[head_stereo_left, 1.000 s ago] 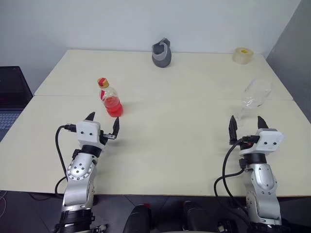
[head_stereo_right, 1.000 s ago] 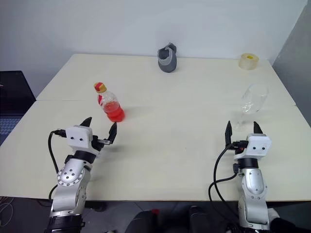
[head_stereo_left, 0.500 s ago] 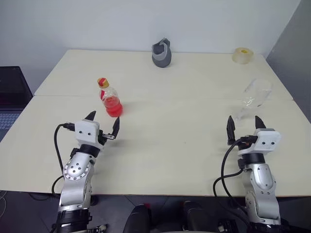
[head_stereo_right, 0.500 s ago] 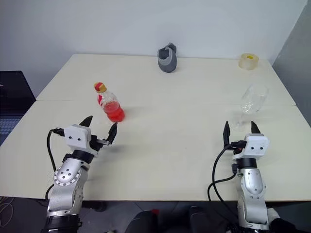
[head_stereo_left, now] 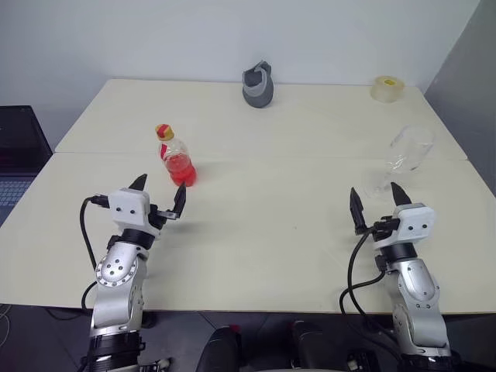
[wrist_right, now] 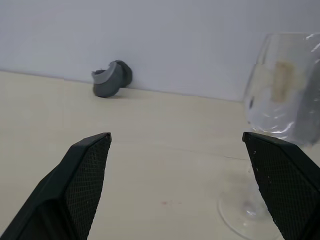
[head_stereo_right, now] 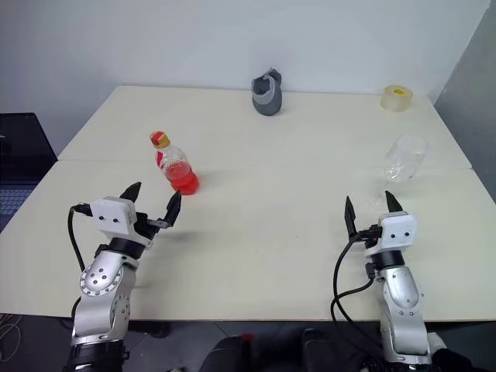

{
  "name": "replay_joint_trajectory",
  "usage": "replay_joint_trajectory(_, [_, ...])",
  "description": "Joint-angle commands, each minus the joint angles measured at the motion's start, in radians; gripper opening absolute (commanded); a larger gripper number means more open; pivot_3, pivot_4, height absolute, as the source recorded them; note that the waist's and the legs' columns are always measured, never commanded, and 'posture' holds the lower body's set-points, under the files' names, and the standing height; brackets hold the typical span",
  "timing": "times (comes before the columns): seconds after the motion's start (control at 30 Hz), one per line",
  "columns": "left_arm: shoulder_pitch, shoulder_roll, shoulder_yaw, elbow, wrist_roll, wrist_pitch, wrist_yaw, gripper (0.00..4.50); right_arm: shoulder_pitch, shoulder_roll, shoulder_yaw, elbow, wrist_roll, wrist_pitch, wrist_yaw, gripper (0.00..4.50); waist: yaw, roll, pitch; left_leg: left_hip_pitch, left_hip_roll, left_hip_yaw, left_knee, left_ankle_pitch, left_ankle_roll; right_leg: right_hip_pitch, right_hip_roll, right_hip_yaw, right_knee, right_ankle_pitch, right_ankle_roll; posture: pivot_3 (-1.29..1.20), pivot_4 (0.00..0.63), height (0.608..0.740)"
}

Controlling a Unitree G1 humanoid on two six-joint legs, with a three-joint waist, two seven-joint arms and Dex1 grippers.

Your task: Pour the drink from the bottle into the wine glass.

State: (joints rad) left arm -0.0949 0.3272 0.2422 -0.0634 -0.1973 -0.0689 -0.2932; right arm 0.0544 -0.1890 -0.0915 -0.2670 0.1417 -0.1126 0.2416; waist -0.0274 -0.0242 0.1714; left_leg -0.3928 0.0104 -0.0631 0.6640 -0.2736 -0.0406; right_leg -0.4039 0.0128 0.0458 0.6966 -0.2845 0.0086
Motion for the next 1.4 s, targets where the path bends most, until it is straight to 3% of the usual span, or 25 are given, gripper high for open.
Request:
replay_joint_trajectory(0.03, [-0.021, 0.0, 0.006, 0.003, 0.003, 0.015, 0.018, 4.46, -0.017, -0.05, 0.045, -0.093, 0.117, 0.099, 0.122, 4.5, 0.0, 0.0, 0.0, 0.0, 0.0, 0.0, 0.0, 0.0, 0.0, 0.0, 0.0, 0.0, 0.0, 0.0, 0.0, 0.0, 0.15, 0.74])
replay_joint_trajectory(0.2, [-0.047, 0.015, 0.003, 0.047, 0.016, 0.063, 0.028, 4.46, -0.07, -0.116, 0.065, -0.176, 0.241, 0.263, 0.199, 4.5, 0.0, 0.0, 0.0, 0.0, 0.0, -0.001, 0.0, 0.0, 0.0, 0.0, 0.0, -0.001, 0.0, 0.0, 0.0, 0.0, 0.15, 0.74])
replay_joint_trajectory(0.53, [-0.187, 0.019, -0.016, 0.257, 0.007, 0.083, -0.028, 4.46, -0.23, -0.142, 0.123, -0.22, 0.308, 0.414, 0.25, 4.5, 0.0, 0.0, 0.0, -0.001, -0.001, -0.002, 0.001, 0.0, 0.0, 0.0, 0.0, -0.002, 0.0, 0.0, 0.0, 0.0, 0.15, 0.74])
replay_joint_trajectory(1.33, [-0.599, 0.04, -0.038, 0.826, 0.062, -0.09, -0.073, 4.46, -0.285, -0.139, 0.153, -0.256, 0.31, 0.469, 0.255, 4.5, 0.0, -0.001, 0.0, -0.002, -0.001, -0.002, 0.001, 0.0, 0.0, -0.001, 0.0, -0.005, 0.0, 0.0, 0.0, 0.0, 0.15, 0.74])
replay_joint_trajectory(1.4, [-0.609, 0.038, -0.038, 0.846, 0.06, -0.102, -0.08, 4.07, -0.284, -0.142, 0.155, -0.261, 0.309, 0.474, 0.256, 4.5, 0.0, -0.001, 0.0, -0.002, -0.001, -0.002, 0.001, 0.0, 0.0, -0.001, 0.0, -0.005, 0.0, 0.0, 0.0, 0.0, 0.15, 0.74])
